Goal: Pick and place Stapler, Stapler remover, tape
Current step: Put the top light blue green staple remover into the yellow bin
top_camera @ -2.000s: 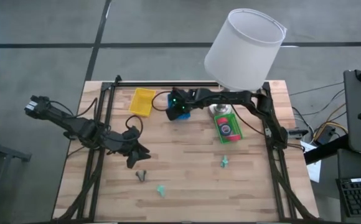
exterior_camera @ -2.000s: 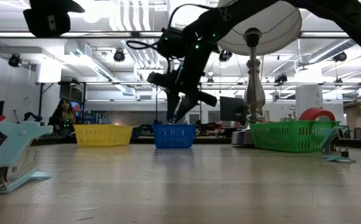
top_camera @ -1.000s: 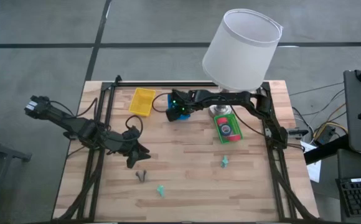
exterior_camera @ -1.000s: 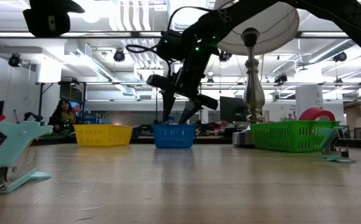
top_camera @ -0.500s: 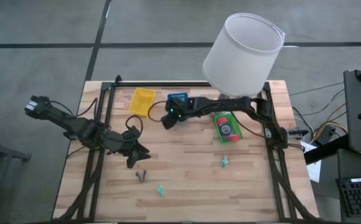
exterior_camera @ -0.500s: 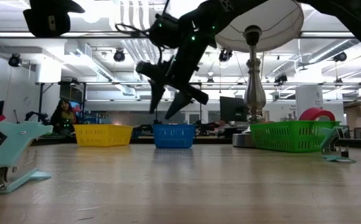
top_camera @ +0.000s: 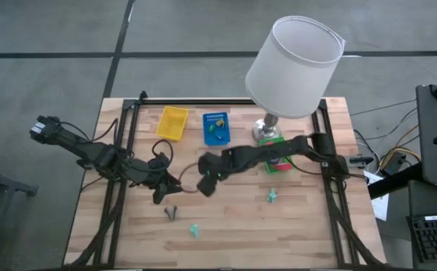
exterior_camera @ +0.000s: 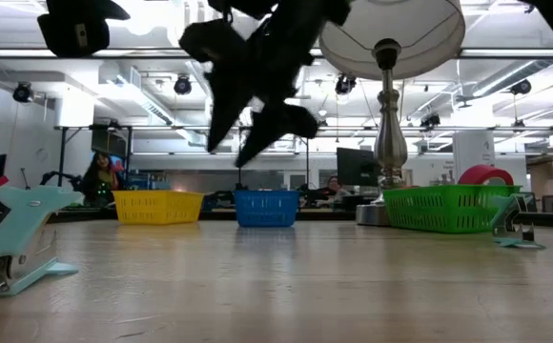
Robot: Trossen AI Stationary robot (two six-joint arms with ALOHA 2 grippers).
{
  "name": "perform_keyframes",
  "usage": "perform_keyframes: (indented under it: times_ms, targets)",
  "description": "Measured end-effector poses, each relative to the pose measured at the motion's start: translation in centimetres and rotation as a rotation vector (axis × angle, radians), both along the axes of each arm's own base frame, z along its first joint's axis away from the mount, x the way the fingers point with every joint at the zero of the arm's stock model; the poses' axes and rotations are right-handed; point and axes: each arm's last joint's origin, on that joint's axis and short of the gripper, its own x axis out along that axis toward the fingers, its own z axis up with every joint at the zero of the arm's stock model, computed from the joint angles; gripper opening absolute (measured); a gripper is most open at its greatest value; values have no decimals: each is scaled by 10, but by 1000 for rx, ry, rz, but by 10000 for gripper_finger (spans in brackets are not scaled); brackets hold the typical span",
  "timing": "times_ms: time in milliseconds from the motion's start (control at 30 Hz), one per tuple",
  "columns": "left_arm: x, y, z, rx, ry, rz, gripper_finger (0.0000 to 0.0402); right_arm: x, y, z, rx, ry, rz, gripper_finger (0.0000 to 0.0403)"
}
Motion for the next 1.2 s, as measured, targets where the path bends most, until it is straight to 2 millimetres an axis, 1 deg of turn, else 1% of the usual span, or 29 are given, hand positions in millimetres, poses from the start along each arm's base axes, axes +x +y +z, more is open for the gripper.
perform_keyframes:
  times_ms: [100,167,300,567,700,833,933,1033,1200]
  targets:
    - [0,0,0,10,-2,-6,168,-12,23,-4,42,106,9,206]
    - [0,0,0,15,-3,-9,168,-21,39,-3,54,164,8,205]
    - [0,0,0,17,-3,-10,168,-34,68,0,68,214,24,205]
    - [0,0,0,39,-7,-24,168,-46,100,4,98,232,-14,205]
    - [0,0,0,39,-7,-24,168,-56,109,7,105,273,-54,205]
    - [0,0,0,46,-8,-28,168,-73,113,13,76,371,-92,205]
    - [0,0,0,56,-10,-34,168,-90,111,22,29,457,-133,205]
    - [0,0,-1,57,-9,-34,168,-107,108,32,-52,526,-182,205]
    - [0,0,-1,64,-10,-38,168,-124,107,38,-80,565,-176,205]
